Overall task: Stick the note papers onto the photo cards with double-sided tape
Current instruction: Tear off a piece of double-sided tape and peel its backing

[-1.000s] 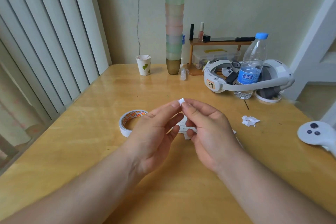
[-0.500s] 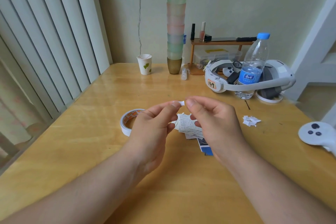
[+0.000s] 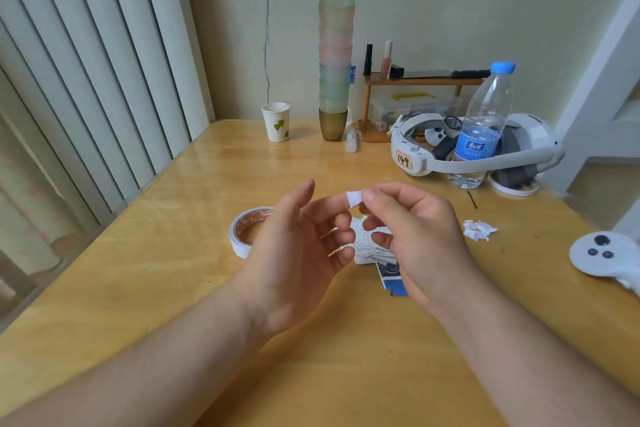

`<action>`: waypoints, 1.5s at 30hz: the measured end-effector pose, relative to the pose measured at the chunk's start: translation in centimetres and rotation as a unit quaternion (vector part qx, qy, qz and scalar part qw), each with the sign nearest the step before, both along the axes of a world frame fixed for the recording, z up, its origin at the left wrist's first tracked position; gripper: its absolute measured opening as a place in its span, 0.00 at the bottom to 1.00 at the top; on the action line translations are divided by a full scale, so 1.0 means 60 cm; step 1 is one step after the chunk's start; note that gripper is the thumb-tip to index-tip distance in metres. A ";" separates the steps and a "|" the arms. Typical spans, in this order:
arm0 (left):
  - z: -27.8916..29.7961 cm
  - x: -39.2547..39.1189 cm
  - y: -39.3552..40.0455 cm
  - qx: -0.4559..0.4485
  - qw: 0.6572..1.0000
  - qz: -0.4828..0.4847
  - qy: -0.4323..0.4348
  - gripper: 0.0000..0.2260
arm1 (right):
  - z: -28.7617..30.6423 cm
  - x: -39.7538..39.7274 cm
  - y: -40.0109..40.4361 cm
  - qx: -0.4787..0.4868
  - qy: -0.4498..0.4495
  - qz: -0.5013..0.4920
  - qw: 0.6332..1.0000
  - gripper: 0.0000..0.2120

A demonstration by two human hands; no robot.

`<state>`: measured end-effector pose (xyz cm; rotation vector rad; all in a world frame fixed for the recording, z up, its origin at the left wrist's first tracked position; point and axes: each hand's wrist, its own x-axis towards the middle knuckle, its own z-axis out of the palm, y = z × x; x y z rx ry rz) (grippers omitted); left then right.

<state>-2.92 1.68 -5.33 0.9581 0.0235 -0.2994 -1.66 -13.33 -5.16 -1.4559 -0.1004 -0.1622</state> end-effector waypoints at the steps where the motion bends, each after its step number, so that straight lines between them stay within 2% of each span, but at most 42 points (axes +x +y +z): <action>1: 0.001 0.001 0.002 -0.012 1.000 -0.026 0.001 0.26 | 0.001 0.000 -0.002 0.022 0.015 0.013 1.000 0.08; 5: 0.001 0.005 0.012 -0.066 0.992 -0.107 0.009 0.31 | 0.008 0.001 -0.014 0.107 0.069 0.082 0.989 0.07; 9: -0.003 0.009 0.020 -0.065 0.989 -0.134 -0.012 0.34 | 0.006 0.007 -0.021 0.080 0.055 0.043 0.994 0.05; 12: -0.004 0.009 0.019 -0.013 0.991 -0.120 -0.056 0.36 | 0.001 0.013 -0.026 -0.026 -0.063 -0.069 0.995 0.05; 14: -0.007 0.007 0.015 0.027 0.990 -0.106 -0.093 0.36 | -0.003 0.012 -0.028 -0.106 -0.137 -0.087 0.981 0.01; 18: -0.016 0.003 0.011 0.122 0.972 -0.077 -0.187 0.34 | -0.004 0.007 -0.020 -0.092 -0.125 -0.069 0.985 0.05; 21: -0.022 0.001 0.015 0.245 0.926 -0.042 -0.283 0.34 | -0.005 0.007 -0.019 -0.084 -0.102 -0.065 0.989 0.09; 25: -0.024 -0.007 0.024 0.410 0.812 0.005 -0.415 0.44 | -0.003 0.008 -0.016 -0.042 -0.074 -0.052 0.995 0.06; 28: -0.024 -0.008 0.028 0.421 0.795 0.005 -0.437 0.45 | 0.002 0.008 -0.015 -0.019 -0.062 -0.047 0.997 0.06; 31: -0.026 -0.008 0.027 0.420 0.793 0.007 -0.440 0.45 | 0.001 0.006 -0.017 -0.051 -0.079 -0.052 0.994 0.03; 33: -0.026 -0.009 0.027 0.432 0.781 0.016 -0.451 0.44 | 0.000 0.005 -0.017 -0.064 -0.088 -0.055 0.993 0.04; 35: -0.026 -0.008 0.026 0.465 0.752 0.026 -0.466 0.40 | -0.001 0.005 -0.018 -0.074 -0.096 -0.057 0.991 0.06; 38: -0.030 -0.003 0.027 0.528 0.694 0.034 -0.489 0.36 | -0.003 0.005 -0.018 -0.083 -0.096 -0.058 0.990 0.02; 42: -0.035 0.001 0.028 0.585 0.635 0.048 -0.502 0.36 | -0.004 0.004 -0.014 -0.083 -0.091 -0.064 0.990 0.05; 45: -0.036 0.001 0.027 0.637 0.579 0.059 -0.505 0.37 | -0.005 0.005 -0.011 -0.086 -0.073 -0.082 0.990 0.08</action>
